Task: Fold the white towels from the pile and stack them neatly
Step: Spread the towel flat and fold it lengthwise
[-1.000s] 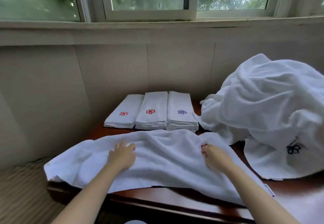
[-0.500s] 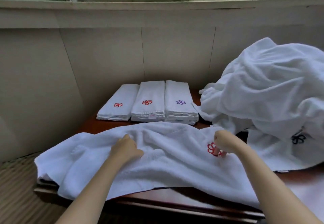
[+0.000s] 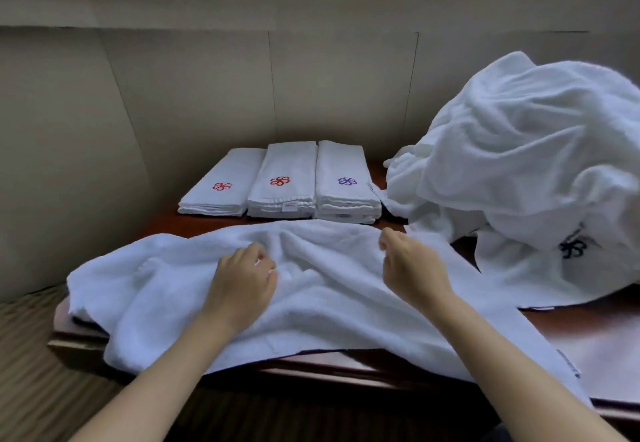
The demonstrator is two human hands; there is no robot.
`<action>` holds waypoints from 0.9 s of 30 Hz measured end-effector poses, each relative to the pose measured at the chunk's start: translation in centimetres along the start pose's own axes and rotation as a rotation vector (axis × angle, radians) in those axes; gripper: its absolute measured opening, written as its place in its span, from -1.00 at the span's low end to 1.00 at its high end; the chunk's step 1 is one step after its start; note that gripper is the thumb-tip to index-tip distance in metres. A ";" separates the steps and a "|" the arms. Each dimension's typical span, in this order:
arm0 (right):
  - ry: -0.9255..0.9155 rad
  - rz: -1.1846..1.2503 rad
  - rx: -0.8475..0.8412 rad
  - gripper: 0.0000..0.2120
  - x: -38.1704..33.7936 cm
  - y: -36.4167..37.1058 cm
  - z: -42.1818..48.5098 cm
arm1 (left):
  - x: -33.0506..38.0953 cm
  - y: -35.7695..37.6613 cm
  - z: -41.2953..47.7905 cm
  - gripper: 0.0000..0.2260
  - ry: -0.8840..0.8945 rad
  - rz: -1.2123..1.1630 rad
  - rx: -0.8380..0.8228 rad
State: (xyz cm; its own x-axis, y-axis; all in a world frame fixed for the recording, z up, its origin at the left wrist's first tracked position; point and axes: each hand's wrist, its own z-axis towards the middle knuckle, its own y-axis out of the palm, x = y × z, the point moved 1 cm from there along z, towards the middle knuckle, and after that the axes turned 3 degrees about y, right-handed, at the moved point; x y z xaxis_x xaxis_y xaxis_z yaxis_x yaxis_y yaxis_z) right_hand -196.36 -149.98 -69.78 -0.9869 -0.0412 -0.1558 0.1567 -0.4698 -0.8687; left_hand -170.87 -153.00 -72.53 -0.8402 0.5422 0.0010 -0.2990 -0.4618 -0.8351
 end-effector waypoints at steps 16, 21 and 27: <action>-0.223 -0.173 -0.408 -0.62 0.5 0.2 -7.8 | -3.7 -3.0 -9.0 -0.77 0.416 0.237 0.137; 0.097 -0.182 -0.185 -0.61 2.6 -1.6 -5.4 | -7.8 -5.8 -11.2 -0.70 0.174 0.071 -0.128; 0.202 -0.065 0.006 -0.83 3.5 -5.0 -0.3 | -9.3 -7.6 -10.6 -0.74 0.040 0.225 -0.448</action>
State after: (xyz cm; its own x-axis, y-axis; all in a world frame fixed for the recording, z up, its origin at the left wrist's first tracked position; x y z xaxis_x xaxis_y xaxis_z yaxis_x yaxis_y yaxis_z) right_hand -200.60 -147.52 -66.09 -0.9673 0.1664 -0.1913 0.0925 -0.4708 -0.8774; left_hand -155.98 -147.11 -72.04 -0.8408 0.4948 -0.2198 0.1181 -0.2286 -0.9663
